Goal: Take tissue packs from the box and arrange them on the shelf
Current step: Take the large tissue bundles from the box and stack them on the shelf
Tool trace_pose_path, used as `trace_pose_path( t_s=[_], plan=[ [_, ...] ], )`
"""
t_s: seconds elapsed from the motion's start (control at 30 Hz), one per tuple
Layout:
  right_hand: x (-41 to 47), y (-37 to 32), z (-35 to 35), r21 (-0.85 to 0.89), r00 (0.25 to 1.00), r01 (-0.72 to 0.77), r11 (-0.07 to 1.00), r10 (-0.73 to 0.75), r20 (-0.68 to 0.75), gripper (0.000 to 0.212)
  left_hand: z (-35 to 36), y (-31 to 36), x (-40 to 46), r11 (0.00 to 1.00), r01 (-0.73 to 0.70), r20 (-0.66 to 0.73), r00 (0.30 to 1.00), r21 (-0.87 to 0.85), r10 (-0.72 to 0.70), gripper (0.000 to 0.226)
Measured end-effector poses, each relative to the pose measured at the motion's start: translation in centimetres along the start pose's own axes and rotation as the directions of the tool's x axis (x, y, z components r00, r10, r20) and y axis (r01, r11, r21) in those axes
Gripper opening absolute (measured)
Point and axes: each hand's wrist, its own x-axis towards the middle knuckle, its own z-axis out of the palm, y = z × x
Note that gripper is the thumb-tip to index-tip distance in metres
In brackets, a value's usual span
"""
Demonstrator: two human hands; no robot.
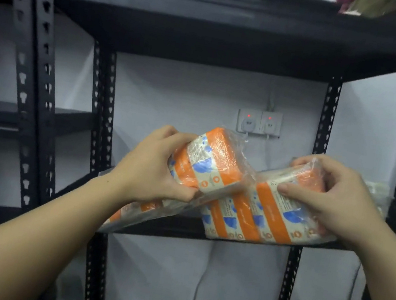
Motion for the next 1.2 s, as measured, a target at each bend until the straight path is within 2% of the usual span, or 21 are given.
trace_pose_path(
  t_s=[0.2, 0.37, 0.53, 0.8, 1.0, 1.13, 1.2],
  plan=[
    [2.9, 0.4, 0.0, -0.012, 0.983, 0.052, 0.999, -0.053, -0.176, 0.042, 0.1, -2.5, 3.6, 0.996, -0.003, 0.043, 0.999, 0.088, -0.001, 0.093],
    [5.0, 3.0, 2.2, -0.049, 0.963, 0.100, 0.994, -0.109, -0.245, 0.042, 2.4, -4.3, 5.1, 0.989, 0.035, 0.114, 0.992, 0.141, -0.051, 0.093],
    [6.5, 6.3, 3.9, -0.090, 0.967, 0.090, 0.992, -0.109, -0.232, 0.041, 5.7, -6.3, 5.6, 0.985, 0.073, 0.210, 0.972, 0.156, -0.106, 0.096],
    [8.3, 12.1, 7.2, -0.140, 0.978, -0.046, 0.989, 0.016, -0.210, 0.043, 10.4, -8.2, 4.8, 0.974, 0.038, 0.245, 0.965, 0.224, -0.094, 0.098],
    [9.9, 15.4, 8.5, -0.168, 0.981, -0.149, 0.974, 0.124, -0.149, 0.054, 11.7, -8.8, 4.4, 0.972, 0.070, 0.265, 0.956, 0.222, -0.129, 0.096],
    [10.6, 15.8, 8.4, -0.246, 0.981, -0.193, 0.950, 0.177, -0.085, 0.085, 11.8, -9.3, 4.5, 0.978, 0.110, 0.314, 0.935, 0.179, -0.163, 0.093],
    [10.6, 15.4, 8.6, -0.377, 0.982, -0.177, 0.909, 0.137, -0.131, 0.099, 11.7, -9.7, 4.3, 0.976, 0.093, 0.346, 0.925, 0.195, -0.157, 0.094]
  ],
)
